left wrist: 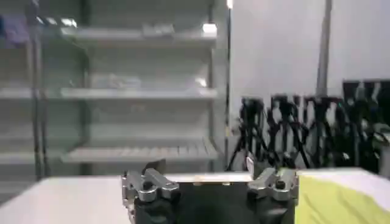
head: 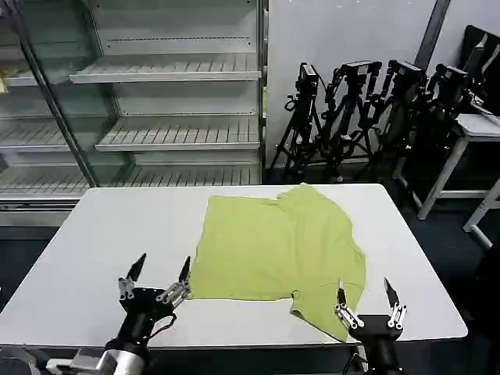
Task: Fold and organize the clothes.
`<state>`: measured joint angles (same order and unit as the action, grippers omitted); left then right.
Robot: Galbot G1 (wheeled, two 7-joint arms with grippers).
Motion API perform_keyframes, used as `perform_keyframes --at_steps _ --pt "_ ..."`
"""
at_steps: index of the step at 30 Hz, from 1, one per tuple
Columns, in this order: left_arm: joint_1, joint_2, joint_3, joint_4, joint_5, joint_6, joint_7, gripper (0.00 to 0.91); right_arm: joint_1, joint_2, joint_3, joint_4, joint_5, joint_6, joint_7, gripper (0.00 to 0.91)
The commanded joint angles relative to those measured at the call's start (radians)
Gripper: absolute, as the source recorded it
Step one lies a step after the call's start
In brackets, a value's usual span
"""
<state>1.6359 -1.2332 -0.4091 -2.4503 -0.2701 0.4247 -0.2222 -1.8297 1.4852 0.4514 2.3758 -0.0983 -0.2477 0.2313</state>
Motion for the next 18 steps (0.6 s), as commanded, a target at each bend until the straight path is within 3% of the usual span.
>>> perform_keyframes --at_steps 1,7,18 --pt "-0.097 0.039 0.067 0.165 -0.056 0.153 -0.015 0.907 0.01 0.016 0.0 -0.043 0.012 -0.135 0.008 0.907" --pt "-0.176 0.057 0.093 0.285 -0.031 0.153 -0.051 0.907 0.014 0.052 -0.024 -0.058 -0.005 -0.157 0.017 0.907" --pt "-0.223 0.049 0.173 0.34 -0.033 0.153 -0.053 0.907 -0.016 0.073 -0.068 -0.075 -0.035 -0.172 0.018 0.907"
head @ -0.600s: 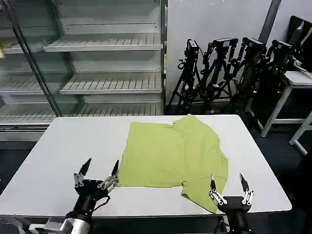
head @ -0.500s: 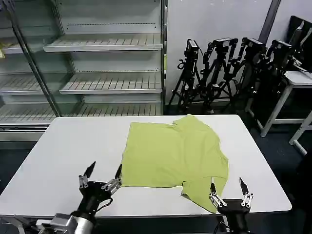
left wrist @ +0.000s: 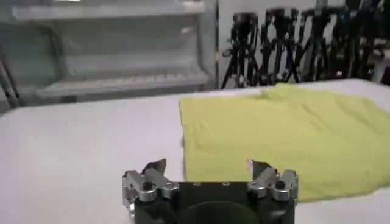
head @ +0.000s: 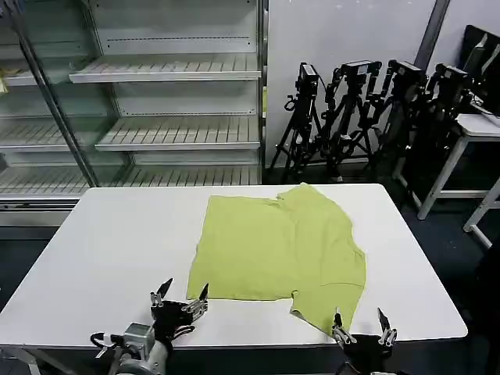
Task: Fold and organize the clothes.
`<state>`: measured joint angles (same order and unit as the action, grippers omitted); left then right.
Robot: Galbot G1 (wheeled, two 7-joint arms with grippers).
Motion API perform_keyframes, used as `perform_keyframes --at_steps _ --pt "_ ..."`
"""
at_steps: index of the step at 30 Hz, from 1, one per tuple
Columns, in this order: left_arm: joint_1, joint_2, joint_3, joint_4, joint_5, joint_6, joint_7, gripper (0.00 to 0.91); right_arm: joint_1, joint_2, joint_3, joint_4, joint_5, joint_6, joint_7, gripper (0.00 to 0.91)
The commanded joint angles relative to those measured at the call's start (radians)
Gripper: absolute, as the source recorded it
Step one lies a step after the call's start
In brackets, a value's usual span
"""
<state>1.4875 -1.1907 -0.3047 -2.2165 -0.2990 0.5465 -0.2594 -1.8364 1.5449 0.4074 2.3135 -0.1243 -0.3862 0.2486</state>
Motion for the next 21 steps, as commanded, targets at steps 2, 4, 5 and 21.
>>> perform_keyframes --at_steps 2,4,5,21 --pt "-0.087 0.006 0.067 0.116 -0.006 0.03 -0.017 0.897 -0.008 0.017 -0.038 -0.018 -0.013 -0.035 -0.001 0.907" --pt "-0.091 0.008 0.065 0.118 -0.011 0.03 -0.021 0.514 -0.007 0.024 -0.053 -0.024 -0.02 -0.035 -0.007 0.897" --pt "-0.091 0.011 0.064 0.118 -0.015 0.03 -0.022 0.353 -0.008 0.025 -0.06 -0.026 -0.019 -0.036 -0.01 0.766" --pt "-0.043 0.013 0.049 0.084 -0.059 0.029 -0.013 0.02 -0.016 0.022 -0.091 -0.04 0.006 -0.028 -0.006 0.0"
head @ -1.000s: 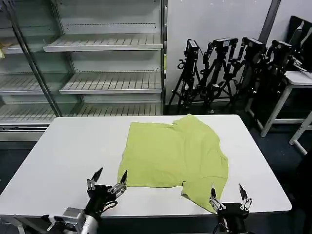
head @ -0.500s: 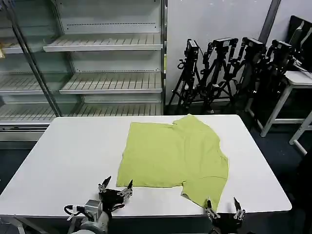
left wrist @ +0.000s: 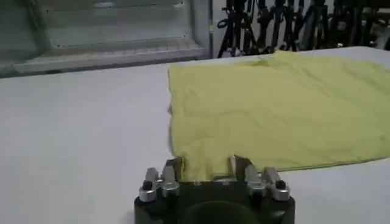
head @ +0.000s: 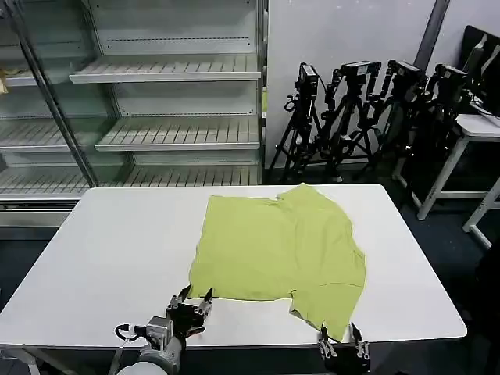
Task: Fold and organize the clothes.
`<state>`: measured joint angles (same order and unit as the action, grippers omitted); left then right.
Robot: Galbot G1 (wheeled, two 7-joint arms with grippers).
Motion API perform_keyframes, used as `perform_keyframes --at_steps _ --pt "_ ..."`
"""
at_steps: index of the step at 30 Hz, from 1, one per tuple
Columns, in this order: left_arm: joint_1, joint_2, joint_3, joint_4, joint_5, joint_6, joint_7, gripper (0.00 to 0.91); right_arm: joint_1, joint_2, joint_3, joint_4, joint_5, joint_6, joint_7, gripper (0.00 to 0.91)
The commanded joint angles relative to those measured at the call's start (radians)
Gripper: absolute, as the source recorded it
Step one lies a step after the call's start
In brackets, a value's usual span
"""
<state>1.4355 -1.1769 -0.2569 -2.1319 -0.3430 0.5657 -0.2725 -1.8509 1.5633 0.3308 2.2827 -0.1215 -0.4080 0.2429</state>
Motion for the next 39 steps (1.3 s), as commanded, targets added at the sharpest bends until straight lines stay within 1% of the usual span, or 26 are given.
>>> perform_keyframes --at_steps 1,4,6,9,14,20,26,29,32,33,37,39 --pt "0.014 -0.002 -0.001 -0.005 -0.018 0.008 0.001 0.02 -0.003 0.002 -0.014 -0.009 0.003 -0.001 0.0 0.0" --pt "0.031 -0.006 -0.004 -0.023 -0.022 0.004 0.002 0.02 -0.008 -0.002 -0.01 -0.005 -0.001 0.041 0.003 0.0" --pt "0.043 -0.009 -0.012 -0.039 -0.02 0.003 0.001 0.02 -0.014 -0.003 -0.008 0.01 -0.007 0.052 0.004 0.0" --pt "0.074 -0.009 -0.024 -0.096 -0.002 0.005 0.0 0.02 -0.039 0.001 -0.008 0.054 -0.033 0.052 0.0 0.0" --pt "0.127 -0.008 -0.041 -0.208 0.012 0.009 -0.001 0.02 -0.107 -0.01 -0.018 0.173 -0.056 0.062 -0.008 0.0" --pt "0.207 -0.039 -0.043 -0.325 0.085 0.006 -0.003 0.02 -0.168 -0.017 -0.021 0.275 -0.069 0.069 -0.012 0.0" --pt "0.246 -0.037 -0.063 -0.389 0.089 0.004 -0.003 0.02 -0.171 -0.024 -0.004 0.31 -0.066 0.071 -0.013 0.0" --pt "0.251 -0.031 -0.07 -0.411 0.086 0.004 -0.001 0.02 -0.166 -0.022 -0.002 0.324 -0.063 0.084 -0.018 0.0" --pt "0.24 -0.016 -0.076 -0.417 0.077 0.005 0.006 0.02 -0.148 -0.024 0.012 0.33 -0.049 0.096 -0.022 0.0" --pt "0.233 -0.01 -0.077 -0.413 0.074 0.005 0.007 0.02 -0.118 -0.03 0.029 0.323 -0.022 0.098 -0.025 0.0" --pt "0.19 0.017 -0.073 -0.359 0.058 -0.002 0.017 0.02 -0.031 -0.062 0.081 0.264 0.04 0.097 -0.026 0.0" --pt "0.17 0.028 -0.068 -0.313 0.074 -0.03 0.039 0.02 0.003 -0.08 0.093 0.24 0.07 0.097 -0.031 0.0"
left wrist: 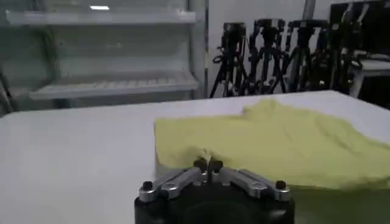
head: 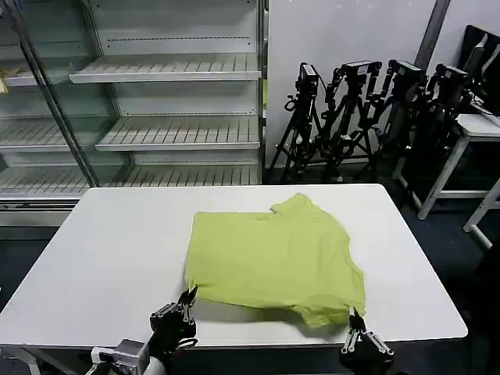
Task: Fold and organize the clothes.
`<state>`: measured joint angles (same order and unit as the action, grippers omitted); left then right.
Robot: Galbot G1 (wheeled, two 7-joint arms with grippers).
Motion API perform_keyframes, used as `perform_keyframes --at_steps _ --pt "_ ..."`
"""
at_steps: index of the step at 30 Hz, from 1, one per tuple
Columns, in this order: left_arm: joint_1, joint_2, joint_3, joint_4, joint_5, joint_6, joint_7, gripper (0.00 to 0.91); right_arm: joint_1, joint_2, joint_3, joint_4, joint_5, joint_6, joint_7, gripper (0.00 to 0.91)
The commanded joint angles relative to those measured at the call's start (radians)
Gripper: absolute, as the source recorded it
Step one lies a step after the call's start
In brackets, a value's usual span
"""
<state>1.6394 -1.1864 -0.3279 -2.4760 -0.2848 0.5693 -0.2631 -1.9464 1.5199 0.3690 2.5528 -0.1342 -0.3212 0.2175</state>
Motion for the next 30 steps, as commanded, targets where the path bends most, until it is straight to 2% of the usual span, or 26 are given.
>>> perform_keyframes --at_steps 1,15,30 --pt "-0.042 0.042 0.009 0.062 0.028 -0.035 0.038 0.02 0.115 -0.048 0.054 -0.05 0.099 0.011 -0.011 0.0" --pt "-0.222 0.107 0.029 0.272 0.004 -0.049 0.091 0.02 0.322 -0.181 0.085 -0.218 0.26 -0.009 -0.036 0.0" --pt "-0.4 0.139 0.061 0.408 -0.024 -0.022 0.11 0.02 0.484 -0.248 0.073 -0.347 0.34 -0.058 -0.025 0.0"
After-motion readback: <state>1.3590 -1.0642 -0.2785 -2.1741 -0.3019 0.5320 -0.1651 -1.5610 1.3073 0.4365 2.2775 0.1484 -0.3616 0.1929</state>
